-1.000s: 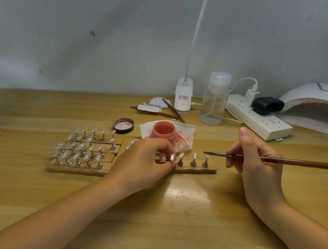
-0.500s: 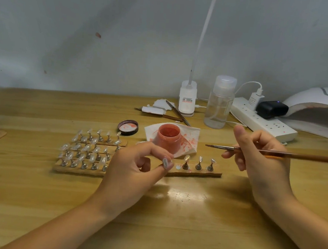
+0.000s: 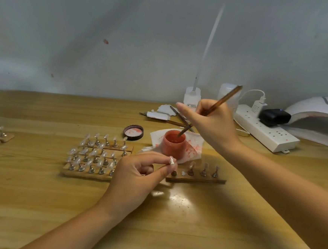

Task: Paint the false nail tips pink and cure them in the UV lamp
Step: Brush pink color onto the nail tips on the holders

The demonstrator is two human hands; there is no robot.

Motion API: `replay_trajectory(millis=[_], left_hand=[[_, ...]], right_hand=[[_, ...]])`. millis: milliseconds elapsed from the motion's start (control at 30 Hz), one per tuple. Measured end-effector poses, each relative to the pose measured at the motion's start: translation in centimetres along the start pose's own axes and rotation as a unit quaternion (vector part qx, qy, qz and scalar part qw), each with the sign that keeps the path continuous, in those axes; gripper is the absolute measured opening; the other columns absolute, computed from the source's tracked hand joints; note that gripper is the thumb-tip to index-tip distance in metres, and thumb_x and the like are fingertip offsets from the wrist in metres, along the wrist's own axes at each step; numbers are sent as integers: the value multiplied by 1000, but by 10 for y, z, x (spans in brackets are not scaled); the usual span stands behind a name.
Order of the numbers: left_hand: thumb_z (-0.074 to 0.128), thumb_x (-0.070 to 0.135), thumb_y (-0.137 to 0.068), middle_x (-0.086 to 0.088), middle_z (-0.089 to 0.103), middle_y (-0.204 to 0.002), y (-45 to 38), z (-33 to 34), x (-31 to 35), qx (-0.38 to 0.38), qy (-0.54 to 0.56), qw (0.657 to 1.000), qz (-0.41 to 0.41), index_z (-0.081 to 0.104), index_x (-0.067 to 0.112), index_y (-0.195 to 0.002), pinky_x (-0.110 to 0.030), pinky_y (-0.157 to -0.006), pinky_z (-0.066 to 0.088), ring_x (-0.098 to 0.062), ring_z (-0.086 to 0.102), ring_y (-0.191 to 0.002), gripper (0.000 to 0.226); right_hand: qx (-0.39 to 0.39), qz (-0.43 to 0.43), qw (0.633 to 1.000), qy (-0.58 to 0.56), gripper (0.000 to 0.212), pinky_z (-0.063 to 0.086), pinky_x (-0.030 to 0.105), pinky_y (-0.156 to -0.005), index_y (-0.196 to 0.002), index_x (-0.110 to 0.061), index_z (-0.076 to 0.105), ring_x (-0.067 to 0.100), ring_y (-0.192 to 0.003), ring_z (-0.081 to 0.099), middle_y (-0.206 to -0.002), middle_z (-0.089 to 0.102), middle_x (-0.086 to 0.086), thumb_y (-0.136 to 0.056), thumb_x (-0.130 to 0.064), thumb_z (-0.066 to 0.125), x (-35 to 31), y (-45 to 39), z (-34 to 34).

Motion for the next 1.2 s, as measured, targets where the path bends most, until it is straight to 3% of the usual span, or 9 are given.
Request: replay_trajectory(millis=[167,267,400,533,667,800,1000,1200], left_hand=[[69,17,-71,10,72,-86,0,-1,-1,-1,1,1000,1,75,20,-79,-13,-46,35,-11,35,-45,10],[69,19,-71,9,71,-86,-1,-1,-1,-2,7,1000,9,75,21,-78,-13,-45,33,-10,32,-43,9],[68,22,-70,9,71,-86,-1,-1,-3,0,13,1000,14,74,22,-76,-12,-45,33,-10,32,-43,9],[69,22,-71,11,71,-84,-2,-1,-5,0,13,1000,13,75,23,-75,-11,-46,33,-9,32,-42,8],[69,22,-70,10,71,-85,-2,-1,-4,-2,13,1000,11,75,22,-76,-12,-46,34,-8,32,-42,8],[69,22,-70,10,71,-85,-2,0,-4,-4,12,1000,6,75,21,-77,-12,-44,34,-6,33,-42,10],[69,21,-70,11,71,-86,-2,0,-5,-6,4,1000,3,75,21,-77,-12,-45,35,-6,35,-42,9],[71,17,-72,11,71,-86,-3,1,-7,-8,3,1000,-2,75,21,-79,-12,-45,36,-5,36,-43,9]], right_hand=[[-41,2,995,95,47,40,30,-52,-46,-21,44,8,-48,44,-44,43,-6,-77,-50,65,6,-3,20],[-65,6,988,141,49,35,26,-50,-48,-21,44,8,-50,45,-46,44,-7,-76,-55,63,8,-3,29],[-98,13,979,179,49,44,33,-56,-53,-16,52,13,-60,54,-53,53,-3,-75,-60,61,10,-4,37],[-56,22,990,130,51,44,33,-56,-49,-14,50,11,-51,47,-46,45,-5,-77,-55,62,8,-10,24],[-13,96,995,28,49,47,34,-61,-48,-11,52,7,-48,49,-45,47,-1,-78,-47,66,21,-16,6],[-7,167,986,-26,50,40,22,-53,-46,-13,44,2,-34,43,-40,44,-3,-81,-42,65,38,-11,1],[-9,202,978,-43,48,34,7,-37,-50,-11,45,0,-31,43,-43,46,0,-83,-40,64,48,-4,-3],[5,226,974,-27,48,33,18,-47,-50,-12,46,0,-31,43,-45,47,-1,-85,-41,61,51,-2,-12]])
Point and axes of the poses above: each hand's wrist, its own y-axis away from the middle knuckle, its own z-axis out of the palm, x = y × z, the point moved 8 cm from there along -y, towards the middle knuckle
